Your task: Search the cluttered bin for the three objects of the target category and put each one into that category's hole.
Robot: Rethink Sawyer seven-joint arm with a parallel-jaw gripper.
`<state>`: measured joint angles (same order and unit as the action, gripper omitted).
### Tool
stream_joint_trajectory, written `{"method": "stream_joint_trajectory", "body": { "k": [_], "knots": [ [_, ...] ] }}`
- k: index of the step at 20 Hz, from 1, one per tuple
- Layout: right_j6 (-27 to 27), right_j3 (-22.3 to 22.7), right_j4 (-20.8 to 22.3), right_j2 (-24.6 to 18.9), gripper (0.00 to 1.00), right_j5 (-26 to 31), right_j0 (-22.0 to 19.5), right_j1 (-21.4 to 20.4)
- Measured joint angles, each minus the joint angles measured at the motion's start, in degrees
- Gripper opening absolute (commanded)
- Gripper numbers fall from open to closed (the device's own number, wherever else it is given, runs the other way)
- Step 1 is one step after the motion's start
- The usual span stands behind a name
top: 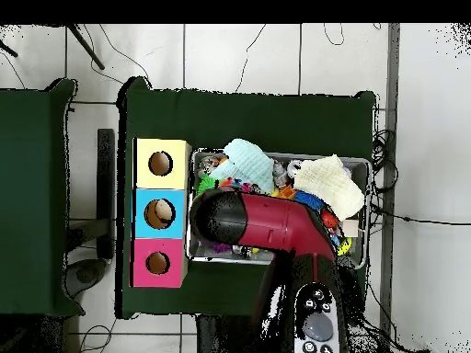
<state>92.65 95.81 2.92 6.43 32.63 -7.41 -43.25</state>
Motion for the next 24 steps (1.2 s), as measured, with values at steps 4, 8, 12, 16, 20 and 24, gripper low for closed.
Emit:
{"method": "stream_joint_trajectory", "body": {
  "k": [4, 8, 12, 16, 20, 24],
  "knots": [
    [0.0, 0.0, -0.06, 0.0, 0.0, 0.0, 0.44, 0.78],
    [0.0, 0.01, -0.09, 0.0, 0.0, 0.0, 0.85, 1.11],
    [0.0, -0.01, -0.22, 0.0, 0.0, 0.0, 1.46, 1.16],
    [0.0, -0.01, -0.4, 0.0, 0.0, 0.0, 1.99, 1.17],
    [0.0, -0.04, -0.53, 0.01, 0.0, 0.0, 2.74, 1.17],
    [0.0, -0.08, -0.85, 0.02, 0.0, 0.0, 3.51, 1.17]
  ]
}}
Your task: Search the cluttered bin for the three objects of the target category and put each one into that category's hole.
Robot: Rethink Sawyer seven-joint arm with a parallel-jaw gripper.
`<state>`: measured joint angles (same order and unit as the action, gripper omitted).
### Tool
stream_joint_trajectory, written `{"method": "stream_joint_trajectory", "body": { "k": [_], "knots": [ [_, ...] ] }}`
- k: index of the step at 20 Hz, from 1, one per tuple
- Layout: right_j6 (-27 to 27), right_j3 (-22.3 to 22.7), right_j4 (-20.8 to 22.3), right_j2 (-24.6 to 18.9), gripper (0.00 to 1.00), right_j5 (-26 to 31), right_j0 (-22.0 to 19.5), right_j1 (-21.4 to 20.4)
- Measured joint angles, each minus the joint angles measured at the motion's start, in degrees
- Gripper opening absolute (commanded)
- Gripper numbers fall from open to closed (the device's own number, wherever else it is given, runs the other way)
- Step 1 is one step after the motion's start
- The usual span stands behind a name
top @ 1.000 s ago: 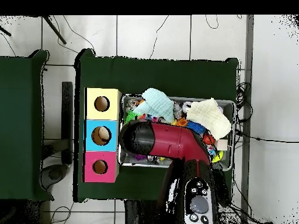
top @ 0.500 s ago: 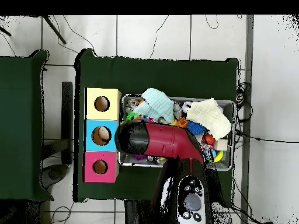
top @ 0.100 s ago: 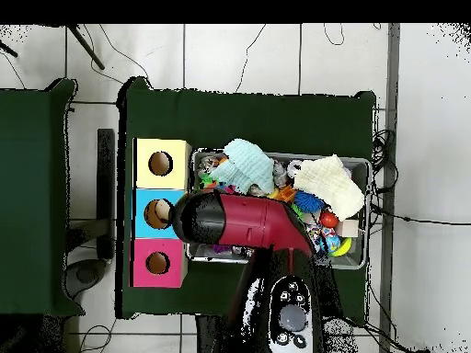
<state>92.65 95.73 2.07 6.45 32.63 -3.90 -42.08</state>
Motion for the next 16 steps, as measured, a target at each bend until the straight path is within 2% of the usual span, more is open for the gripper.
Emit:
{"method": "stream_joint_trajectory", "body": {
  "k": [16],
  "knots": [
    [0.0, -0.32, -1.85, 0.31, 0.0, 0.0, 1.96, 1.77]
  ]
}}
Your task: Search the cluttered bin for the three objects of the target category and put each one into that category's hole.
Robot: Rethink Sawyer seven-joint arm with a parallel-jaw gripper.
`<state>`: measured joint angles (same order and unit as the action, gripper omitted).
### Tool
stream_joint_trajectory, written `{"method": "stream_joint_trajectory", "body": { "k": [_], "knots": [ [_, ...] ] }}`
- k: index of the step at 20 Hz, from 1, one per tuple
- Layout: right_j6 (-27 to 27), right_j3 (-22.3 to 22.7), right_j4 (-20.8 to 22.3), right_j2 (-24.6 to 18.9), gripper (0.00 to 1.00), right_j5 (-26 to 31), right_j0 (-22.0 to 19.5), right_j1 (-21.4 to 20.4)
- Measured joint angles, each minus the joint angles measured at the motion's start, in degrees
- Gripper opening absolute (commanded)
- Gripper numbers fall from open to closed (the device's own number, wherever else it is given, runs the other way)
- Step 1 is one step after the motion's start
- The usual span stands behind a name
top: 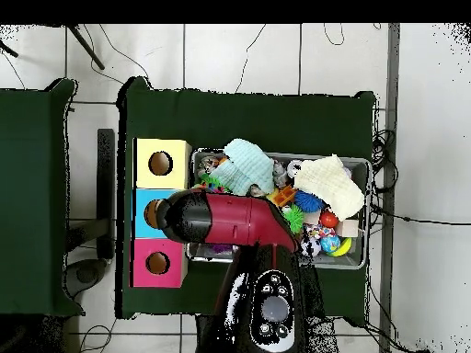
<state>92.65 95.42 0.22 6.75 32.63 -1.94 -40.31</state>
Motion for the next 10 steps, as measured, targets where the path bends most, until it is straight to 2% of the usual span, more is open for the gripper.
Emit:
{"method": "stream_joint_trajectory", "body": {
  "k": [10],
  "knots": [
    [0.0, -0.01, -0.28, 0.45, 0.0, 0.0, 0.55, 0.22]
  ]
}}
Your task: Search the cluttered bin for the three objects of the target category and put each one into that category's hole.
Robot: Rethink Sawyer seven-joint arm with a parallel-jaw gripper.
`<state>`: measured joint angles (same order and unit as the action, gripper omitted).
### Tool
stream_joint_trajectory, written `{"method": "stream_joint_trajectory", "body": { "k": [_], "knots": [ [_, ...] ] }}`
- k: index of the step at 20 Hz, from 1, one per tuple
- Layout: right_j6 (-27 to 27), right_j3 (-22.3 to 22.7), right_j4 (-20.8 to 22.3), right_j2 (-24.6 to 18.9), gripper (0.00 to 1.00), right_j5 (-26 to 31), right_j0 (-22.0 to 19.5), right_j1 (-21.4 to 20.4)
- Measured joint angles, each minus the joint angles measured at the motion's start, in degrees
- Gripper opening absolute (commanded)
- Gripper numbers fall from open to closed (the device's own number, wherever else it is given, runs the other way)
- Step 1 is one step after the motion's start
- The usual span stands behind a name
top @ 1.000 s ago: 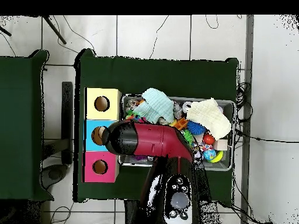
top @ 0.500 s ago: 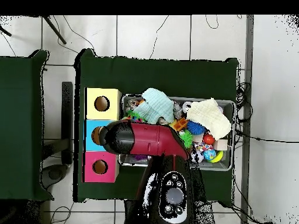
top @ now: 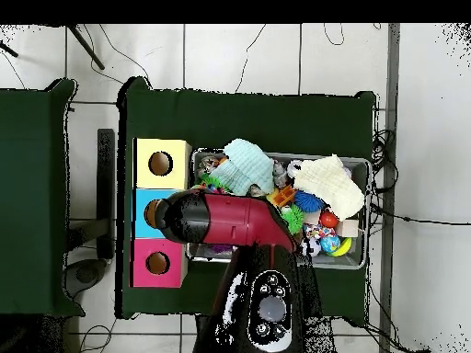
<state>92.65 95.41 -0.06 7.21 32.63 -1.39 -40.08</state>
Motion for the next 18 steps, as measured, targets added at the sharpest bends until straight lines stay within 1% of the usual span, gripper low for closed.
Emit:
{"method": "stream_joint_trajectory", "body": {
  "k": [6, 14, 18],
  "knots": [
    [0.0, -0.32, -0.33, 0.79, 0.0, 0.56, 0.9, 0.0],
    [0.0, -1.53, -1.32, 1.77, 0.0, 3.53, 2.47, 0.01],
    [0.0, -1.66, -1.99, 2.27, 0.0, 3.56, 3.27, 0.04]
  ]
}}
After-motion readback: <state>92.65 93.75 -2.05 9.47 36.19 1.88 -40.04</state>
